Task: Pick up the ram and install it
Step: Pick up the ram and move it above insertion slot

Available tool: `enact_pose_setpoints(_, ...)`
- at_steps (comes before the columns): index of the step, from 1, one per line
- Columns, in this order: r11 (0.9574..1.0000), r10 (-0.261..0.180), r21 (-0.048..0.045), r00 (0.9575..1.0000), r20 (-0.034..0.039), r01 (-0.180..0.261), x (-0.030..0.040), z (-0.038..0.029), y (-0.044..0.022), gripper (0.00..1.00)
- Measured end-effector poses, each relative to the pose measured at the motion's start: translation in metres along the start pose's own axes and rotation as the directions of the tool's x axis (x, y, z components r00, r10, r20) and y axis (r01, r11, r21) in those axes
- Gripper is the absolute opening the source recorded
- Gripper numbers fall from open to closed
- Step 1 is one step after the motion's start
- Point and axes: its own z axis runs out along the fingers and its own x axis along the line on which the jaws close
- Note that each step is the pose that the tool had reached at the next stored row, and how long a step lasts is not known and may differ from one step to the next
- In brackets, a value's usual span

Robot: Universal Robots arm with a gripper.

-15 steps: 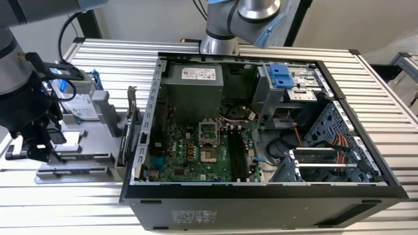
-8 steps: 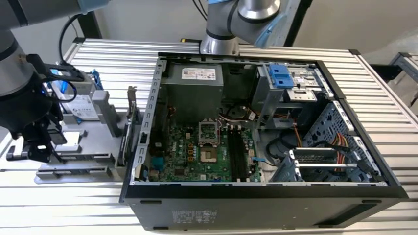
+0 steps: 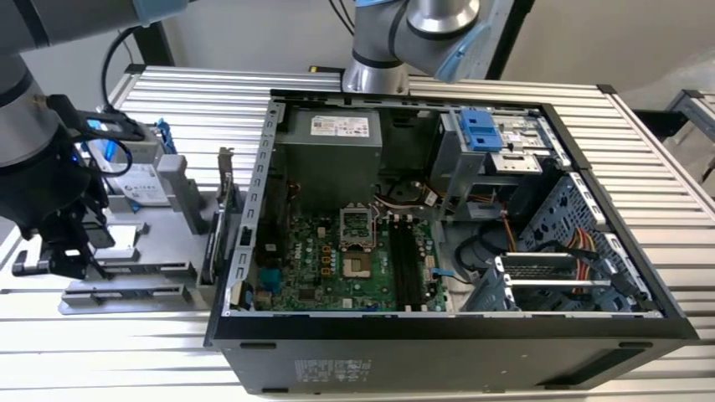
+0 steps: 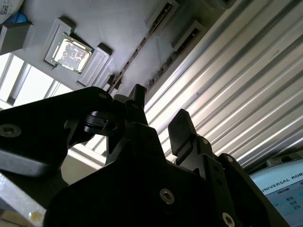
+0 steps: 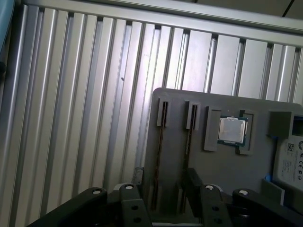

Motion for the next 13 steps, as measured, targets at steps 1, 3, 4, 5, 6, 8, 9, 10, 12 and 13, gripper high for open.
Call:
enact_pose_setpoints(1, 1.0, 0.0, 0.0, 1.0, 0.0, 0.0, 0.0, 0.0002, 0.0, 1.0)
enact_pose_setpoints(3, 1.0, 0.0, 0.0001, 1.0, 0.0, 0.0, 0.0, 0.0007, -0.0001, 1.0)
enact_pose_setpoints(4, 1.0, 0.0, 0.0, 1.0, 0.0, 0.0, 0.0, 0.0009, -0.0001, 1.0)
enact_pose_setpoints(5, 1.0, 0.0, 0.0, 1.0, 0.0, 0.0, 0.0, 0.0011, -0.0001, 1.0)
enact_pose_setpoints(6, 1.0, 0.0, 0.0, 1.0, 0.0, 0.0, 0.0, 0.0013, -0.0001, 1.0)
enact_pose_setpoints(8, 1.0, 0.0, 0.0, 1.0, 0.0, 0.0, 0.0, 0.0017, -0.0001, 1.0)
enact_pose_setpoints(9, 1.0, 0.0, 0.0, 1.0, 0.0, 0.0, 0.0, 0.0019, -0.0001, 1.0)
enact_pose_setpoints(10, 1.0, 0.0, 0.0, 1.0, 0.0, 0.0, 0.0, 0.0021, -0.0001, 1.0)
enact_pose_setpoints(12, 1.0, 0.0, 0.0, 1.0, -0.0001, 0.0, 0.0001, 0.0026, -0.0001, 1.0)
enact_pose_setpoints(13, 1.0, 0.0, 0.0001, 1.0, 0.0, 0.0, 0.0, 0.0028, -0.0001, 1.0)
